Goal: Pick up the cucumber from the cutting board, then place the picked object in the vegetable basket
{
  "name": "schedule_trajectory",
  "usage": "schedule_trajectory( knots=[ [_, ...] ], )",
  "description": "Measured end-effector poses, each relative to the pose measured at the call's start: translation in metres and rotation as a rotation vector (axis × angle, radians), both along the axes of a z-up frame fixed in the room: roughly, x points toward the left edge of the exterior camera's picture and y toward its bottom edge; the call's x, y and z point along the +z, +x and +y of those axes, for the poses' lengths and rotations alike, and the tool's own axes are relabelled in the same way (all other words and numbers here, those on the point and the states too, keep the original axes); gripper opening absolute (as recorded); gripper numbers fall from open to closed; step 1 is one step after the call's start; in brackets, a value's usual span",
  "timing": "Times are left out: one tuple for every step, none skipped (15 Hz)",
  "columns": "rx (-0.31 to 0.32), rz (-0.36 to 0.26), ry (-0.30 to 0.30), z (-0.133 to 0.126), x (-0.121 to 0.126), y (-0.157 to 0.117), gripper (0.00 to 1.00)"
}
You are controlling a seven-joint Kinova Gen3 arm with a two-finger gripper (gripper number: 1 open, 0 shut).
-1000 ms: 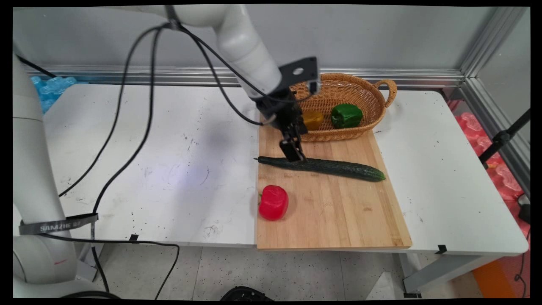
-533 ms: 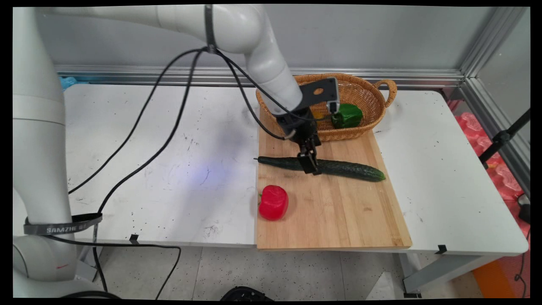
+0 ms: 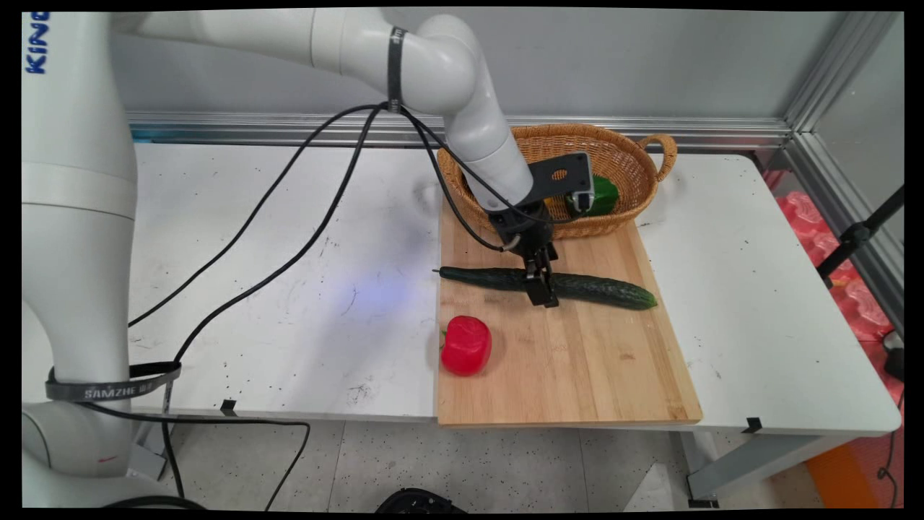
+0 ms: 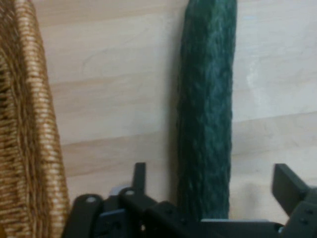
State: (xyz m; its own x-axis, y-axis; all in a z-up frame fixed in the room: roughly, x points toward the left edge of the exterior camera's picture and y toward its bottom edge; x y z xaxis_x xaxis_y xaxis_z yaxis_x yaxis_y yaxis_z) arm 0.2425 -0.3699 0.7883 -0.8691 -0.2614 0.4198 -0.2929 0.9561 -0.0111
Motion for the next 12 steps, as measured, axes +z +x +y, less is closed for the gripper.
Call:
schedule_trajectory(
  knots=[
    [-0.005, -0.003, -0.001, -0.002, -0.003, -0.002, 1.00],
    [-0.010, -0.005, -0.002, -0.003, -0.004, -0.003, 0.00],
    [-0.015, -0.009, -0.003, -0.004, -0.006, -0.004, 0.00],
    [-0.021, -0.011, -0.004, -0.004, -0.007, -0.005, 0.00],
    [-0.026, -0.013, -0.005, -0.005, -0.008, -0.005, 0.00],
    [-0.032, -0.014, -0.006, -0.006, -0.008, -0.005, 0.00],
    [-0.037, -0.015, -0.008, -0.006, -0.008, -0.006, 0.00],
    [-0.044, -0.014, -0.008, -0.006, -0.007, -0.006, 0.00],
    [-0.050, -0.011, -0.009, -0.006, -0.005, -0.006, 0.00],
    [-0.055, -0.008, -0.011, -0.006, -0.002, -0.007, 0.00],
    [-0.060, -0.005, -0.013, -0.005, 0.003, -0.006, 0.00],
    [-0.064, 0.000, -0.014, -0.005, 0.009, -0.006, 0.00]
  ],
)
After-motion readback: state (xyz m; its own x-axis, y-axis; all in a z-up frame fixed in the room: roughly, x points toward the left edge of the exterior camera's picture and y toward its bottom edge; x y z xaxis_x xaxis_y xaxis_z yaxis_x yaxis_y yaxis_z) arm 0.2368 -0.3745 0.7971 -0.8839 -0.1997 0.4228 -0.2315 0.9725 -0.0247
